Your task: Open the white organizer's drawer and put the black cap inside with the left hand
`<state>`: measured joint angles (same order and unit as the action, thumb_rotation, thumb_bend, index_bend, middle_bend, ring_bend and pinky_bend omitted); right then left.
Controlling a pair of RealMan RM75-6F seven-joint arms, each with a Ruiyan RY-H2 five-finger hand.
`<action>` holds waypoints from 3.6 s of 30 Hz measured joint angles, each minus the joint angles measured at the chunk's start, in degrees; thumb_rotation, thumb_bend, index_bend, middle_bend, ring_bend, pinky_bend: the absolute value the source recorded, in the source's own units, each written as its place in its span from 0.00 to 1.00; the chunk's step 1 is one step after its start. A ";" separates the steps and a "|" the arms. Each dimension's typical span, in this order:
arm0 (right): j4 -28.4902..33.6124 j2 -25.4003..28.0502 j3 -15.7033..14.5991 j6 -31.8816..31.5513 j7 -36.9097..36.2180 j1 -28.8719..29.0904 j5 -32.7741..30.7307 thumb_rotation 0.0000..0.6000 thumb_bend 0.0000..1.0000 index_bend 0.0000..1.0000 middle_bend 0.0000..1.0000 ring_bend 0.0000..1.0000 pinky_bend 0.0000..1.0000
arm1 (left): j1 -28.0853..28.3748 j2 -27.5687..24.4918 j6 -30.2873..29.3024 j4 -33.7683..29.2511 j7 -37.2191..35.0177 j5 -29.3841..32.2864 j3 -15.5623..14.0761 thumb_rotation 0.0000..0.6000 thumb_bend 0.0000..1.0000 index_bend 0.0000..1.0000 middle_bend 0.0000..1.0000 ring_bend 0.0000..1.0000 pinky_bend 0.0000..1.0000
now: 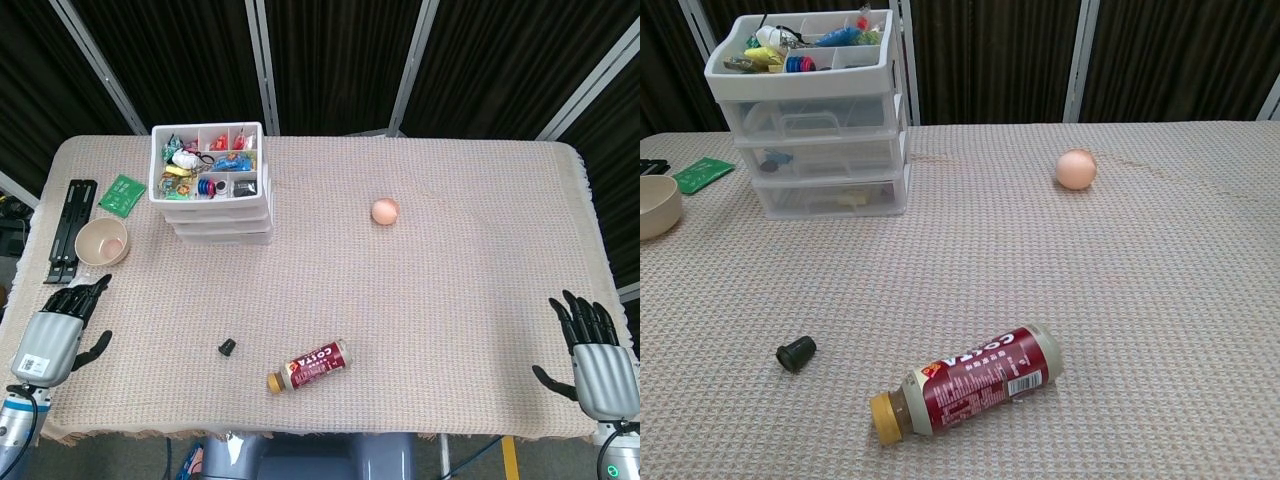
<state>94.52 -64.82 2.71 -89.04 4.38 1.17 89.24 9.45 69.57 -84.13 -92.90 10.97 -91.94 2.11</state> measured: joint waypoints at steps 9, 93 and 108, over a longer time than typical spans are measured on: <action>0.10 0.01 0.00 0.21 0.00 -0.01 -0.32 1.00 0.07 0.09 0.00 0.00 0.00 | 4.76 2.14 9.77 -5.39 -2.66 12.60 5.17 1.00 0.47 0.04 0.94 0.85 0.64; 0.18 0.68 0.43 -0.26 -2.10 -0.27 -0.81 1.00 0.07 0.09 0.00 0.00 0.00 | 38.78 24.12 46.01 15.33 -14.42 90.30 23.43 1.00 0.54 0.05 0.96 0.86 0.65; 0.35 0.76 0.48 -0.51 -1.89 -0.44 -0.89 1.00 0.07 0.09 0.00 0.00 0.00 | 40.94 25.50 47.83 18.35 -14.88 91.18 23.92 1.00 0.54 0.06 0.96 0.86 0.65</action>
<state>94.87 -64.06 3.19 -89.55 2.48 0.73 88.35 50.39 95.08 -36.30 -74.55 -3.91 -0.77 26.03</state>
